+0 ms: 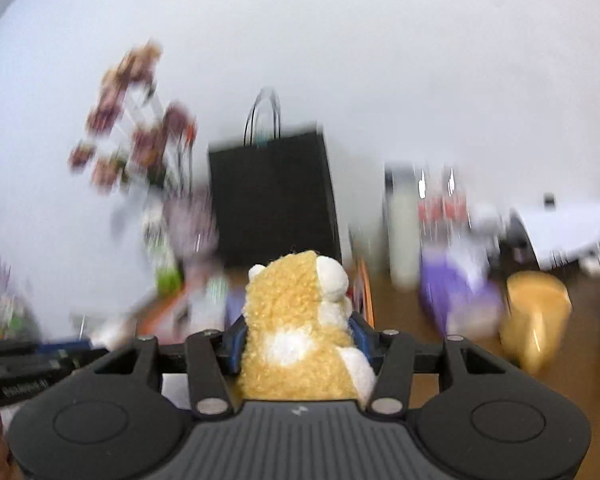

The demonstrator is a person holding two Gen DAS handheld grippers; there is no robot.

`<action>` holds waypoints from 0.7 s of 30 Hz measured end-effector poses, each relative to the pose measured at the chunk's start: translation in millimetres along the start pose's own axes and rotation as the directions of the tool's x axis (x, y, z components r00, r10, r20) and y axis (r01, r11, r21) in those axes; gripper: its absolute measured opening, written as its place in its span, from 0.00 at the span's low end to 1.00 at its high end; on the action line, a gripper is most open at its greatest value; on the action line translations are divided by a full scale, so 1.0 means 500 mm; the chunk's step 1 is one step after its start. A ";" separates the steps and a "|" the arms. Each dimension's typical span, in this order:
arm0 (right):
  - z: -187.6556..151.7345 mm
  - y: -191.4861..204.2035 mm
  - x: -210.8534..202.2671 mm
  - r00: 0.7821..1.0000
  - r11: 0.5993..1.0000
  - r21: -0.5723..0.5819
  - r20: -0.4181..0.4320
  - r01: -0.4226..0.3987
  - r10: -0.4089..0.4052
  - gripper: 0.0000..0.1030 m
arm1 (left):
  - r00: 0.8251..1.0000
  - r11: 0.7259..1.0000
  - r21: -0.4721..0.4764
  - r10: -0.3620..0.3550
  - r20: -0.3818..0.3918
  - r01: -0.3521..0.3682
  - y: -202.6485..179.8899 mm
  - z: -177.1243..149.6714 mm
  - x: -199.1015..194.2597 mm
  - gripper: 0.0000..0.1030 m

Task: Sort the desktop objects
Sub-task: 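Lift and carry the cap and plush sheep over the cardboard box, then open both tools into the box and withdraw them over the desk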

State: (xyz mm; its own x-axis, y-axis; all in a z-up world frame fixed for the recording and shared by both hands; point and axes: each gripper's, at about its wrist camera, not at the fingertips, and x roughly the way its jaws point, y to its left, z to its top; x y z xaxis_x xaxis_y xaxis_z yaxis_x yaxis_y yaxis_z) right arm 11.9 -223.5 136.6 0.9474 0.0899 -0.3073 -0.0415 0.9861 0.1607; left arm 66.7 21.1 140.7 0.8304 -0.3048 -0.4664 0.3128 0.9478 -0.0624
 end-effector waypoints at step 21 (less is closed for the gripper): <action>-0.012 -0.018 0.483 0.903 0.965 -0.209 -0.366 0.158 -0.227 0.58 | 0.922 0.992 -0.014 0.109 -0.371 -0.122 0.124 0.062 0.362 0.37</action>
State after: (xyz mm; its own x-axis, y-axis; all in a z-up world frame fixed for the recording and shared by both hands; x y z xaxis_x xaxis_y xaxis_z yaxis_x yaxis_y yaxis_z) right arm 239.3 -209.8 55.4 0.7486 -0.0912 -0.6567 0.0432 0.9951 -0.0889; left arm 250.9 21.8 79.8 0.6289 -0.1433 -0.7642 0.2026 0.9791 -0.0168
